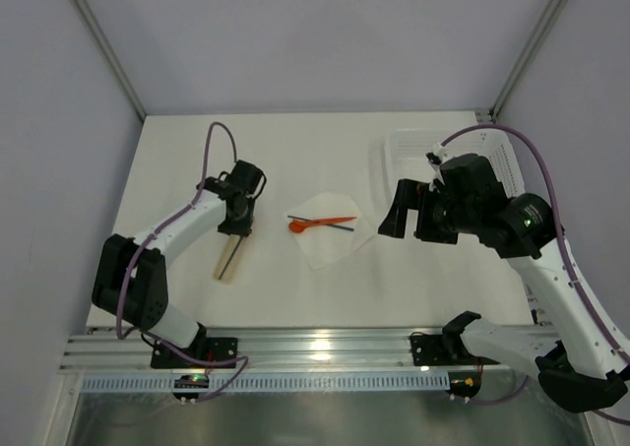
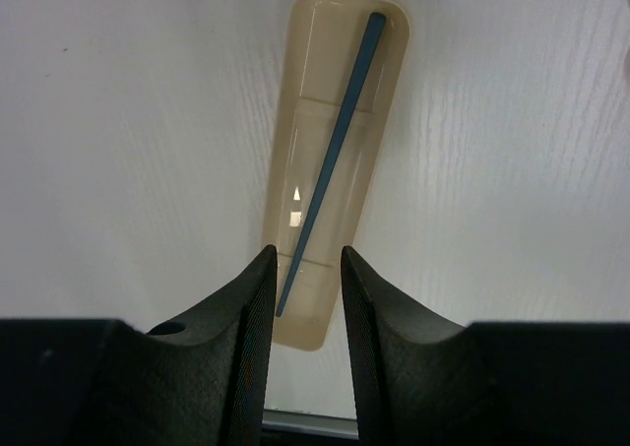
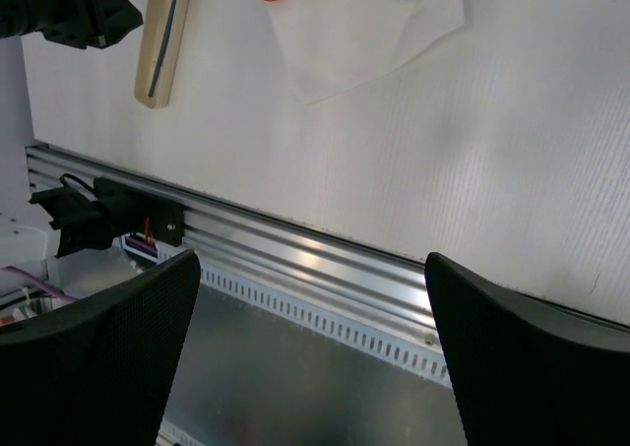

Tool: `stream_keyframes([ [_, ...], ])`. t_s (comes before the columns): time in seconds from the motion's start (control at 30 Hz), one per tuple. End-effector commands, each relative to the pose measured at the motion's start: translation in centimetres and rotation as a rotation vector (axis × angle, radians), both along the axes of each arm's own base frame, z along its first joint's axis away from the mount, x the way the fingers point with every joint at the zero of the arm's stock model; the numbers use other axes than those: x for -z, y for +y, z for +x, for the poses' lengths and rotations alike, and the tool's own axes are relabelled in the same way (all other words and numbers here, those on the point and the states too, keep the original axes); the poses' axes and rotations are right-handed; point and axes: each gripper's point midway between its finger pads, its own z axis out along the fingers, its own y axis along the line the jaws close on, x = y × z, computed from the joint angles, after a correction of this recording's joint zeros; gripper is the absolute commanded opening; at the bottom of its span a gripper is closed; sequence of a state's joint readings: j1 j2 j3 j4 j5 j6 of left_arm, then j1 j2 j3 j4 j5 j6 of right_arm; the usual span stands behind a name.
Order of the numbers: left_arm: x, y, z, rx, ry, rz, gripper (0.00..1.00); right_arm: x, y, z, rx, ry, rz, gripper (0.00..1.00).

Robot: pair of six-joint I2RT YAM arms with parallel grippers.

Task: Place the utensils on the paper napkin and roll it up
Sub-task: Pick up the utensils from the container.

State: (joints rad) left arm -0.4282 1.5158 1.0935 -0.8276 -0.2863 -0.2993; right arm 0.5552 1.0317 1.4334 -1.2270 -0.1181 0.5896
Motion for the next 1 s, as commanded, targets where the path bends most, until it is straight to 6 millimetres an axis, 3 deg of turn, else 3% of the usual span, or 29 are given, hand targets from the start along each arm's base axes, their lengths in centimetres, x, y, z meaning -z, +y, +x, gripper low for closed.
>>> stream_keyframes([
  [0.0, 1.3, -0.3, 1.0, 0.012, -0.004, -0.011, 0.34, -1.6, -0.1, -0.2, 0.003, -0.052, 0.031, 0.99],
  [0.47, 4.9, -0.1, 1.3, 0.022, 0.066, 0.008, 0.34, -1.7, -0.7, -0.5, 0.01, -0.062, 0.018, 1.0],
  [0.97, 6.9, 0.2, 1.1, 0.051, 0.128, -0.009, 0.31, -1.5, -0.3, -0.1, 0.002, -0.061, 0.02, 0.99],
])
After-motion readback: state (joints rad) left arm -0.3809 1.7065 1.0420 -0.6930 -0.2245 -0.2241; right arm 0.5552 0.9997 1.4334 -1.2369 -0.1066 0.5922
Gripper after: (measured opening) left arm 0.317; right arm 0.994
